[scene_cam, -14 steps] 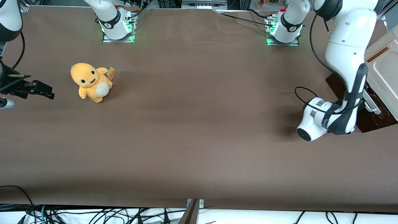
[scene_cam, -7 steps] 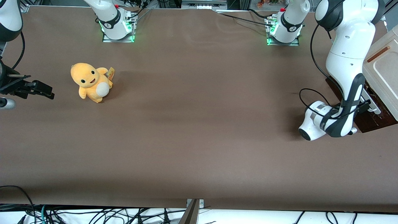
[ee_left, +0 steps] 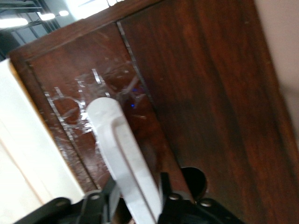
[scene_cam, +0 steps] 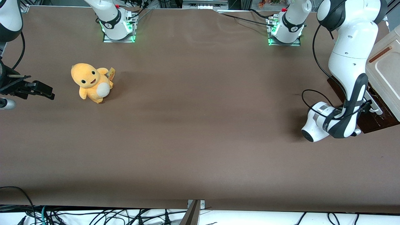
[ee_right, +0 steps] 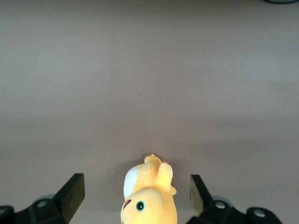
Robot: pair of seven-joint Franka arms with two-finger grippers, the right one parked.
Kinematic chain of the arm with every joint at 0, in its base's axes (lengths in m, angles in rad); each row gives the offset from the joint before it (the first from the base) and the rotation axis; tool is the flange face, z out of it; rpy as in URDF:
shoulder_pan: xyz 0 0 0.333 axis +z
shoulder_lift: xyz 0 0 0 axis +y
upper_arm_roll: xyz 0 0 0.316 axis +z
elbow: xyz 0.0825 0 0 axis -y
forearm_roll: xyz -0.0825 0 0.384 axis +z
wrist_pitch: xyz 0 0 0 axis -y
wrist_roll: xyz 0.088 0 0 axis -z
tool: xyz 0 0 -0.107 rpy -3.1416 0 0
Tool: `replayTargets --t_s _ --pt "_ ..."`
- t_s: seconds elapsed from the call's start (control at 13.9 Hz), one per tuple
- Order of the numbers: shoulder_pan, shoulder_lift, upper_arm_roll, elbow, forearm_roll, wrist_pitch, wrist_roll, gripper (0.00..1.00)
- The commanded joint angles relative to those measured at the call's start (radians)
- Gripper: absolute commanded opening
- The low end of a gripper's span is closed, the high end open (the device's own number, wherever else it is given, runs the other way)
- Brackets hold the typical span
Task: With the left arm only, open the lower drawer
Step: 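Close the left gripper around the white bar handle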
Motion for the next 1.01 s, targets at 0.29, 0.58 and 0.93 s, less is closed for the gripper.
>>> replayTargets --t_s 0.29,0.58,0.93 --pt "-0.026 -0.001 -0.009 0.009 0.008 -0.031 0.039 0.21" --pt "-0.071 -0.001 -0.012 0.012 -0.017 -0.039 0.036 0.21" --pt "-0.118 -0.001 -0.015 0.044 -0.104 -0.050 0.034 0.22"
